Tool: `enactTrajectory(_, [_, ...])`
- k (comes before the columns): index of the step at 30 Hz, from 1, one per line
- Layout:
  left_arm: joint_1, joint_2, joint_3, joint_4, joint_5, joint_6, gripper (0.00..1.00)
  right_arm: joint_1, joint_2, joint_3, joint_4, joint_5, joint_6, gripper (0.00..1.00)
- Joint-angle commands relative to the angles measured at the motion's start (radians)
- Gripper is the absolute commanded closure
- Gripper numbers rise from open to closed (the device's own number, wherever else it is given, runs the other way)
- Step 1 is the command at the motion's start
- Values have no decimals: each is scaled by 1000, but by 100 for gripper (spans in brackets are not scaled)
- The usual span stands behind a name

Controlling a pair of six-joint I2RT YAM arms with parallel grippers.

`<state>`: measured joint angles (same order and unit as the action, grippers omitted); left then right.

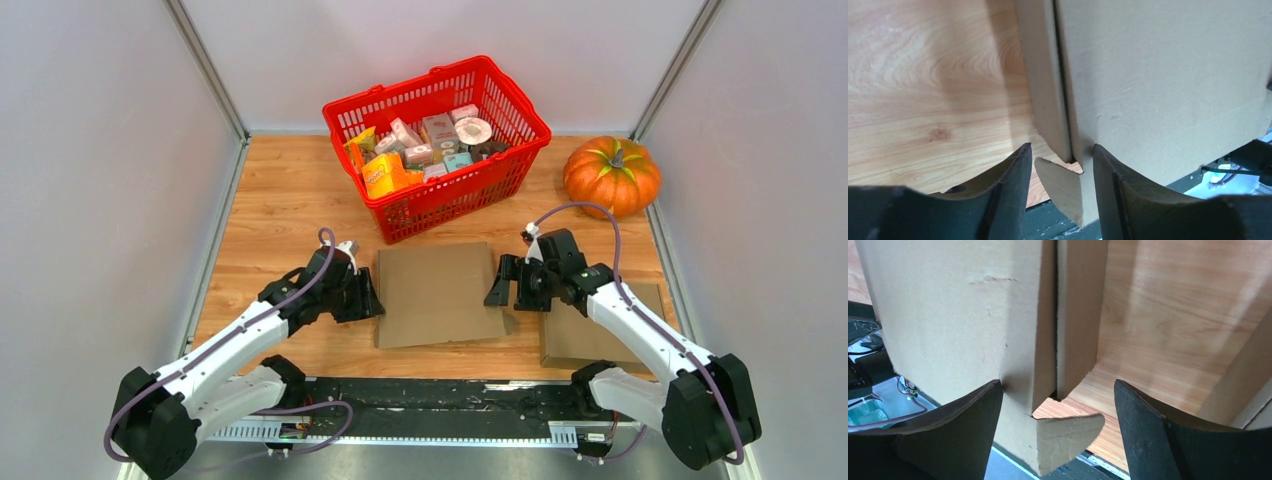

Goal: Fold the paper box

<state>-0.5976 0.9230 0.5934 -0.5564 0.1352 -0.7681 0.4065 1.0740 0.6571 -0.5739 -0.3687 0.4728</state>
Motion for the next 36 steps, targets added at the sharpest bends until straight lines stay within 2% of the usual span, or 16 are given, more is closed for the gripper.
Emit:
enactTrajectory(1, [7, 33, -37, 73, 29, -26, 46, -6, -8, -20, 35, -7, 21, 17])
enactTrajectory(5, [7, 60, -58, 102, 11, -31, 52, -5, 21, -62, 106, 13, 41, 23])
enactTrajectory(8, [7, 69, -96, 154, 1, -46, 55, -6, 53, -91, 188, 14, 52, 38])
enactTrajectory(9, [7, 73, -107, 168, -9, -49, 59, -6, 61, -117, 215, 7, 64, 42])
enactTrajectory(12, [7, 73, -116, 176, -14, -39, 62, -8, 72, -154, 288, 4, 75, 45])
enactTrajectory(14, [7, 51, -124, 176, -20, -30, 62, -14, 76, -162, 302, 7, 70, 54])
enactTrajectory(16, [7, 28, -127, 171, -26, -28, 54, -29, 61, -168, 305, -9, 69, 62])
enactTrajectory(17, [7, 1, -126, 171, -26, -22, 49, -35, 52, -166, 295, -13, 67, 62])
enactTrajectory(18, [9, -12, -126, 173, -28, -23, 40, -49, 28, -165, 292, -19, 67, 62])
enactTrajectory(20, [22, -35, -122, 182, -22, -19, 34, -69, 3, -163, 301, -55, 78, 58])
enactTrajectory(24, [113, -35, -136, 245, 81, -16, 29, -132, 22, -157, 365, -124, 96, 54])
enactTrajectory(27, [176, -20, -171, 370, 141, -25, 24, -159, 114, -120, 422, -153, 89, 58])
enactTrajectory(30, [206, 37, -172, 435, 202, -25, 23, -169, 226, -82, 494, -232, 107, 65])
enactTrajectory(36, [269, 99, -202, 602, 296, -43, 22, -202, 279, -76, 499, -217, 124, 74])
